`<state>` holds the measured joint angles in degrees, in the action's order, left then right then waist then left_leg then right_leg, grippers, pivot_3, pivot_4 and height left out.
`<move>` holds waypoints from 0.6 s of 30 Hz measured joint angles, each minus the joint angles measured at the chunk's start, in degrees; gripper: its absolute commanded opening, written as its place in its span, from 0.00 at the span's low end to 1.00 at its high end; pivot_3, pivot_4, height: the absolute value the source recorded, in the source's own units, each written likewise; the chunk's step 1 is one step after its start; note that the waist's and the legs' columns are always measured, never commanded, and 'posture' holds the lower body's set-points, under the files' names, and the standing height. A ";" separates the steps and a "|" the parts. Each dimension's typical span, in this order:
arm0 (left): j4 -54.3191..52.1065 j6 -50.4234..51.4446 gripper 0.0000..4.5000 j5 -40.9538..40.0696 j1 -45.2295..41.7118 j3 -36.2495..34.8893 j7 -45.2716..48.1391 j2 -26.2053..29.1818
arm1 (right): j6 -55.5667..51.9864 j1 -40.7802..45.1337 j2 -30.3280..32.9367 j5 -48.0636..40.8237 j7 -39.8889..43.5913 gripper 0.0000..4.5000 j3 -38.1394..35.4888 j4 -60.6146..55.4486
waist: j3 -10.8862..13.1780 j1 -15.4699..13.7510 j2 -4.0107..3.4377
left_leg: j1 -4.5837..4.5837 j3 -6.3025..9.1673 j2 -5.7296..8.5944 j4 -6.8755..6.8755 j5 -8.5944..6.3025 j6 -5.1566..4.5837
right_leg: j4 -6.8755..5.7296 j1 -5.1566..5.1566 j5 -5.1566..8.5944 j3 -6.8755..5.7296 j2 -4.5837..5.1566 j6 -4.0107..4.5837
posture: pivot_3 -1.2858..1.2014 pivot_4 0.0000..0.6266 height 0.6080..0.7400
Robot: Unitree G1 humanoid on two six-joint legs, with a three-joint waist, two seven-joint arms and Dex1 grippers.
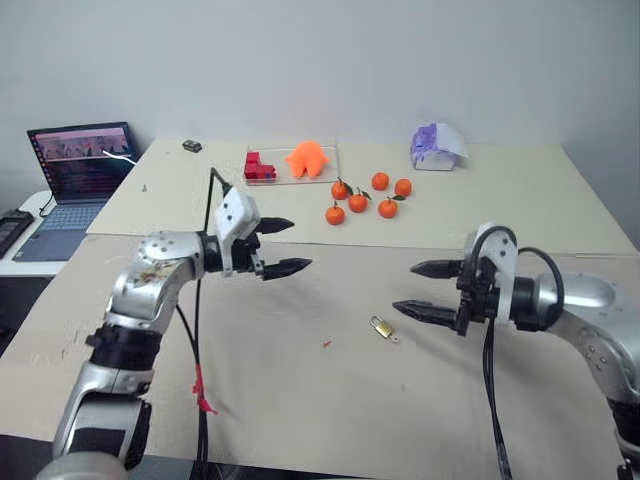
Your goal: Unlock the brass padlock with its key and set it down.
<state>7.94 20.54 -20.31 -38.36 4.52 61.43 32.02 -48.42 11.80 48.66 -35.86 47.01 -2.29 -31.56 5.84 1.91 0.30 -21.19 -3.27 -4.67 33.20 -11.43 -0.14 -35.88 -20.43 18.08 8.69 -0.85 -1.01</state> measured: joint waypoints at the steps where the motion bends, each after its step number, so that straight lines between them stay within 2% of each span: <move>1: 0.39 -0.74 1.00 0.00 -0.40 0.16 0.43 -0.22 | -0.17 -0.49 -0.86 0.90 -1.10 0.99 1.45 -0.04 | 0.00 0.25 -0.01 | 0.00 -0.01 0.00 0.01 0.00 0.00 | 0.00 -0.01 0.01 0.03 0.00 -0.02 | 0.52 0.24 0.88; 5: 0.32 -1.34 1.00 0.07 -0.01 2.21 3.48 -0.57 | 0.12 -0.69 -3.71 6.54 -6.21 0.99 6.60 2.53 | -0.01 0.77 -0.07 | -0.09 0.00 -0.01 0.04 0.00 0.00 | -0.08 -0.05 0.01 0.05 -0.05 -0.02 | 0.52 0.24 0.88; 9: -1.12 -3.58 1.00 3.06 3.01 5.94 7.84 3.08 | 1.00 0.51 -8.49 11.13 -10.42 0.99 10.41 6.37 | -0.04 0.80 -0.14 | 0.05 0.01 -0.06 0.04 0.01 0.00 | -0.13 -0.07 0.03 0.07 -0.13 0.01 | 0.52 0.24 0.88; 12: -1.43 -5.63 1.00 4.80 5.30 7.80 10.73 5.48 | 2.39 0.66 -9.77 13.81 -11.13 0.99 12.41 8.66 | -0.07 0.60 -0.20 | 0.01 0.00 -0.05 0.07 0.01 0.00 | -0.12 -0.08 0.02 0.06 -0.08 0.03 | 0.52 0.24 0.88; 18: -1.43 -5.60 1.00 4.96 5.06 7.83 12.30 6.21 | 6.61 -1.73 -11.35 17.12 -10.84 0.99 13.93 12.35 | -0.11 -0.08 -0.25 | -0.05 0.03 -0.02 0.08 -0.03 -0.05 | -0.06 -0.06 0.05 0.02 -0.07 0.00 | 0.52 0.24 0.88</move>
<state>6.50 14.94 -15.35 -33.30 12.34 73.73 38.23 -41.81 10.06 37.30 -18.74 36.17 11.64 -19.22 5.73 1.83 0.05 -21.24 -3.24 -4.69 33.28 -11.46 -0.19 -35.94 -20.50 18.12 8.71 -0.92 -1.01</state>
